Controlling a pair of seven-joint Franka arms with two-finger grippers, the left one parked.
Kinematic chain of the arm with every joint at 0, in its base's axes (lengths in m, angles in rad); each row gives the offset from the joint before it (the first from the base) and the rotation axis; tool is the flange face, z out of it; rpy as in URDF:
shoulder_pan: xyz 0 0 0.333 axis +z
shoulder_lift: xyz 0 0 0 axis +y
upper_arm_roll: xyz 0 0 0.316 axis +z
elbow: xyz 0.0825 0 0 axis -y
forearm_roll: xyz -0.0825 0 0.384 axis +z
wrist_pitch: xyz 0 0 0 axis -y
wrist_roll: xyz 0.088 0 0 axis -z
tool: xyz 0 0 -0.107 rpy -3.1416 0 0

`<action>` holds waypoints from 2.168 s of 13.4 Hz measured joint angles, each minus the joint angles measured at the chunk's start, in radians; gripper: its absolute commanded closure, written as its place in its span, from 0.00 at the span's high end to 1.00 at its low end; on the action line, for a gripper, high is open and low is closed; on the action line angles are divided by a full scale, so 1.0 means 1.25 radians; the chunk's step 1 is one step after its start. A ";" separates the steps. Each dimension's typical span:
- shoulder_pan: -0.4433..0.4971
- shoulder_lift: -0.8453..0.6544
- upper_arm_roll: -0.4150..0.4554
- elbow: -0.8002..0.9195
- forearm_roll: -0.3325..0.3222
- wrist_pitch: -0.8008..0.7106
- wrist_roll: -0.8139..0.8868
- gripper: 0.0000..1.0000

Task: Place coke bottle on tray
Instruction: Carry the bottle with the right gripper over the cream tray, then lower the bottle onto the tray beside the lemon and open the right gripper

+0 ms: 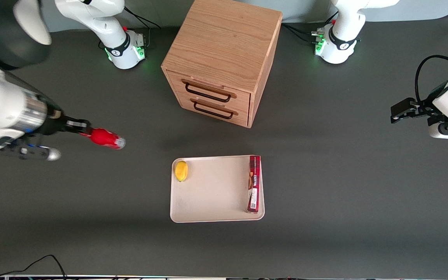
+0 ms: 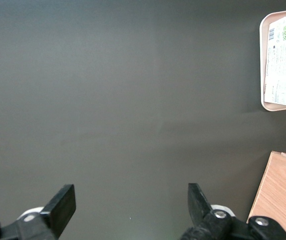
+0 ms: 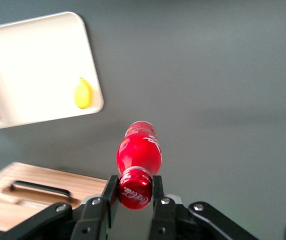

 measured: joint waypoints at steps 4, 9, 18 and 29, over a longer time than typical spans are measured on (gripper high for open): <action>0.108 0.144 -0.007 0.094 -0.016 0.137 0.137 0.00; 0.126 0.261 -0.011 0.103 -0.059 0.334 0.160 0.00; 0.181 0.356 -0.056 0.113 -0.068 0.459 0.187 0.00; 0.188 0.379 -0.058 0.118 -0.091 0.477 0.188 1.00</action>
